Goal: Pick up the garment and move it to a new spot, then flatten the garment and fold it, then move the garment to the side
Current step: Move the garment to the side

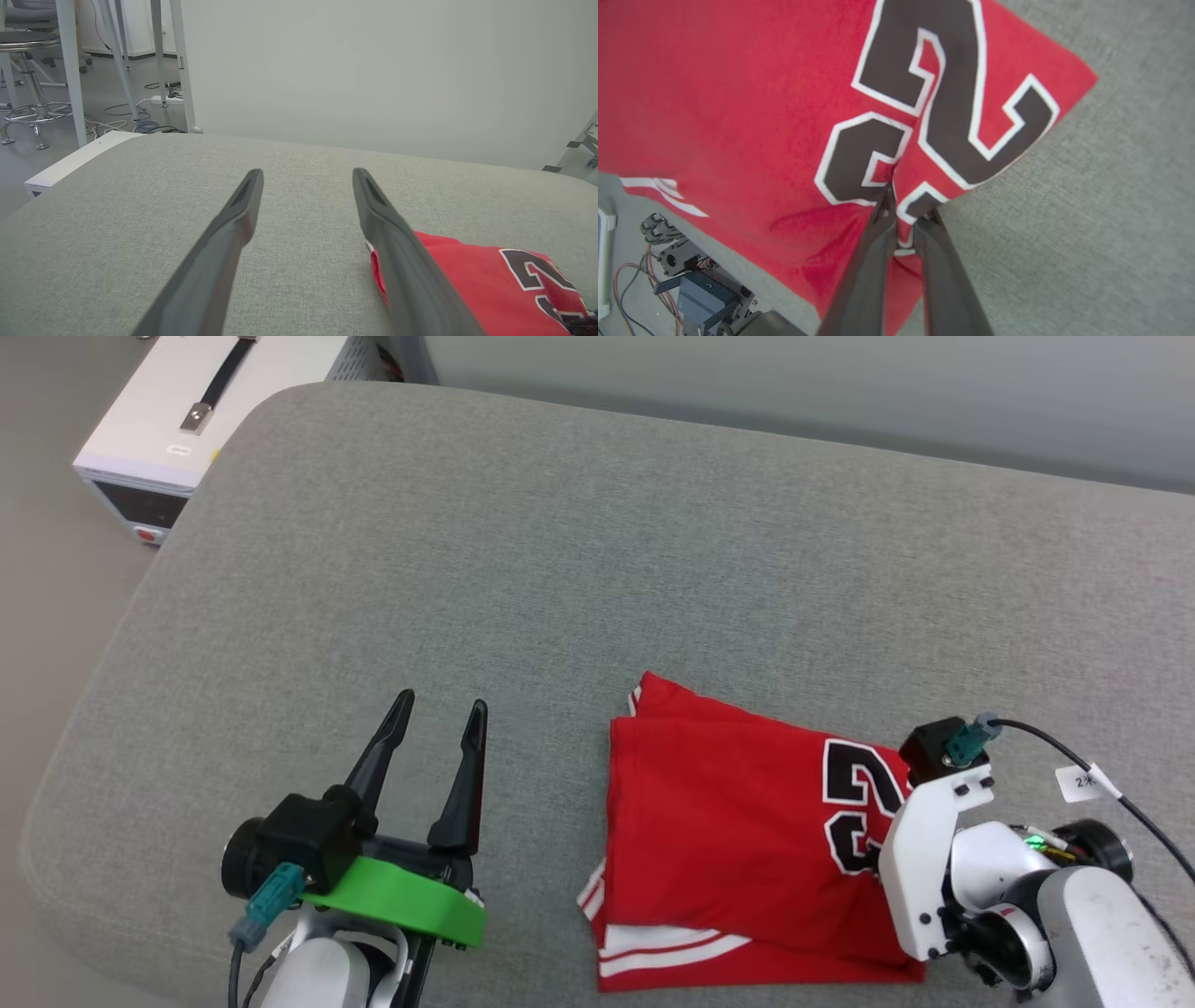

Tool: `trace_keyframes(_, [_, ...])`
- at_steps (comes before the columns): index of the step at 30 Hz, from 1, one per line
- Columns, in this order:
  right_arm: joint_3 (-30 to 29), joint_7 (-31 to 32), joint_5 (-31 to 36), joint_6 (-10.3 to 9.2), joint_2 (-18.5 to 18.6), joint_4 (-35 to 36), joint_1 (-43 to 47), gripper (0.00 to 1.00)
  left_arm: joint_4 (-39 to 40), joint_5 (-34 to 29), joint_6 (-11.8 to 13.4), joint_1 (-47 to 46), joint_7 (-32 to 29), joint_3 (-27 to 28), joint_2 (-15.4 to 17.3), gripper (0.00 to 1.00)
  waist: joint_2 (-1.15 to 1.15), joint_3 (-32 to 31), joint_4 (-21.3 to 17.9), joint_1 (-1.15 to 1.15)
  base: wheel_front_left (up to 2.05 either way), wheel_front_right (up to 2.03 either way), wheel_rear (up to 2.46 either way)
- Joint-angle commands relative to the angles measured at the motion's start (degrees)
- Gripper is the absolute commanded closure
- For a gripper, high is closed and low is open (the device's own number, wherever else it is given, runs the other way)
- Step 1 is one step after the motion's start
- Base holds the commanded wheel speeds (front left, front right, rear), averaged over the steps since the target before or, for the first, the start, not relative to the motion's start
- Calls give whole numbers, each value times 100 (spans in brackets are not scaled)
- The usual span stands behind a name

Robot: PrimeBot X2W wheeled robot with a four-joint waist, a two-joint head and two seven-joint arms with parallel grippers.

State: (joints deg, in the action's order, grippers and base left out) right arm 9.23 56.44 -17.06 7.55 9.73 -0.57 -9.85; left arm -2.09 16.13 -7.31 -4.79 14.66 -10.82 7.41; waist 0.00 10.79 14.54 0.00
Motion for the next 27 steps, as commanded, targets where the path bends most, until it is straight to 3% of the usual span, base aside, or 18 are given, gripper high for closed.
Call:
trace_keyframes(1, [152, -110, 106, -6, 335, 94, -168, 100, -20, -18, -18, -57, 34, -17, -6, 0, 0, -19, -186, 0, 0, 0, 0])
trace_keyframes(15, [1478, -934, 28, -6, 2921, 331, -1179, 100, 139, -80, -18, -301, 34, -280, 94, 0, 0, 367, -1474, 0, 0, 0, 0])
trace_keyframes(21, [1721, -1555, -96, -6, 3577, -46, -1630, 100, 272, -148, -18, -564, 34, -498, 252, 0, 0, 749, -2034, 0, 0, 0, 0])
trace_keyframes(27, [1763, -2333, -116, -6, 3885, -650, -1962, 100, 379, -204, -18, -838, 34, -632, 514, 0, 0, 1082, -2499, 0, 0, 0, 0])
